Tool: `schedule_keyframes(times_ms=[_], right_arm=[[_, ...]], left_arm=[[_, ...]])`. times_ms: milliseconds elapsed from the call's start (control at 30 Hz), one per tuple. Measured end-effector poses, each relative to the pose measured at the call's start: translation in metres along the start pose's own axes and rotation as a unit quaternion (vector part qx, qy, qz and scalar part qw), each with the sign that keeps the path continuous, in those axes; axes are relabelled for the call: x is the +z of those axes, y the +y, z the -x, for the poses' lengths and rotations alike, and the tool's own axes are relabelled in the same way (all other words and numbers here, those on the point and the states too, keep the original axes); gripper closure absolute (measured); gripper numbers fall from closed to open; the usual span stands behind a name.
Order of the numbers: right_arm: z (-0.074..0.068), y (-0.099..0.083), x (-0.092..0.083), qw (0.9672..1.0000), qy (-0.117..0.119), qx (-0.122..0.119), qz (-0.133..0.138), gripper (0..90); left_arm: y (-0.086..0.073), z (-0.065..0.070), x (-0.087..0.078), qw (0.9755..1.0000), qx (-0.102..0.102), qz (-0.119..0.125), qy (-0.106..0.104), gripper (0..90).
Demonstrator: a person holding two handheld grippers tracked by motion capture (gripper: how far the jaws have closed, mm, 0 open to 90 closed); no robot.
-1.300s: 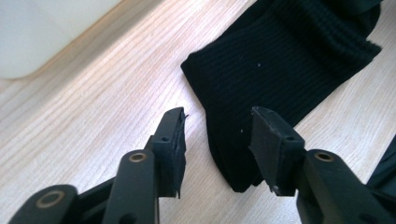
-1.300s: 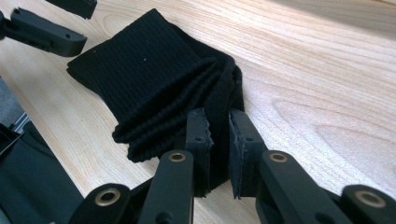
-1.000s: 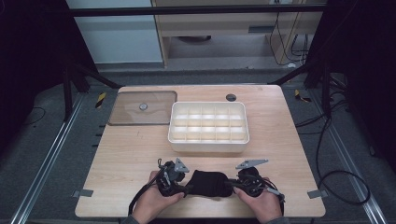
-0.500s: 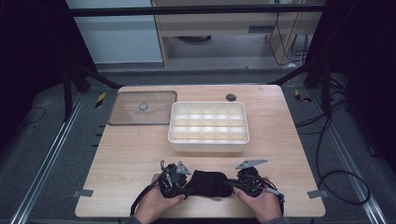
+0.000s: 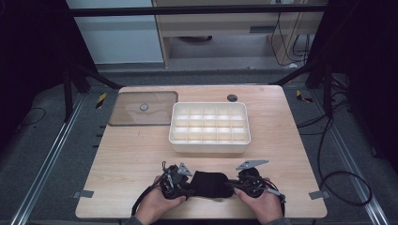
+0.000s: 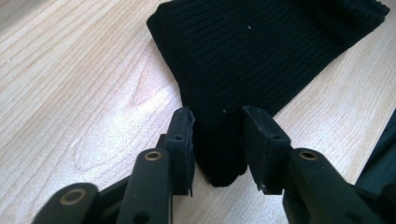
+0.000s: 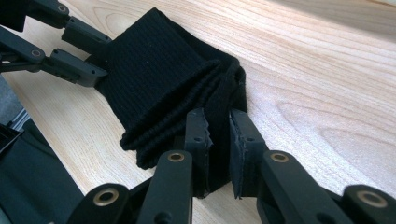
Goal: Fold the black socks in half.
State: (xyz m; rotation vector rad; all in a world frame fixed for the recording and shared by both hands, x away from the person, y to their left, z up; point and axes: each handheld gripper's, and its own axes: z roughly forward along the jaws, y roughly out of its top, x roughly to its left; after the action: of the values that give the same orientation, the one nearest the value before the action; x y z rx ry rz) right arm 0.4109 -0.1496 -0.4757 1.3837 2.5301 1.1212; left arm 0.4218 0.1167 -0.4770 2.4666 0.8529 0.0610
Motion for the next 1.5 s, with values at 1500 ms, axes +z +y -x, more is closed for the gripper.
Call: schedule_keyframes(times_ms=[1500], right_arm=[[-0.007,0.006,0.000,0.9999,0.002,-0.014,-0.001,81.3]], left_arm=[[0.014,0.005,-0.021,0.9995,0.030,0.013,0.005,80.6]])
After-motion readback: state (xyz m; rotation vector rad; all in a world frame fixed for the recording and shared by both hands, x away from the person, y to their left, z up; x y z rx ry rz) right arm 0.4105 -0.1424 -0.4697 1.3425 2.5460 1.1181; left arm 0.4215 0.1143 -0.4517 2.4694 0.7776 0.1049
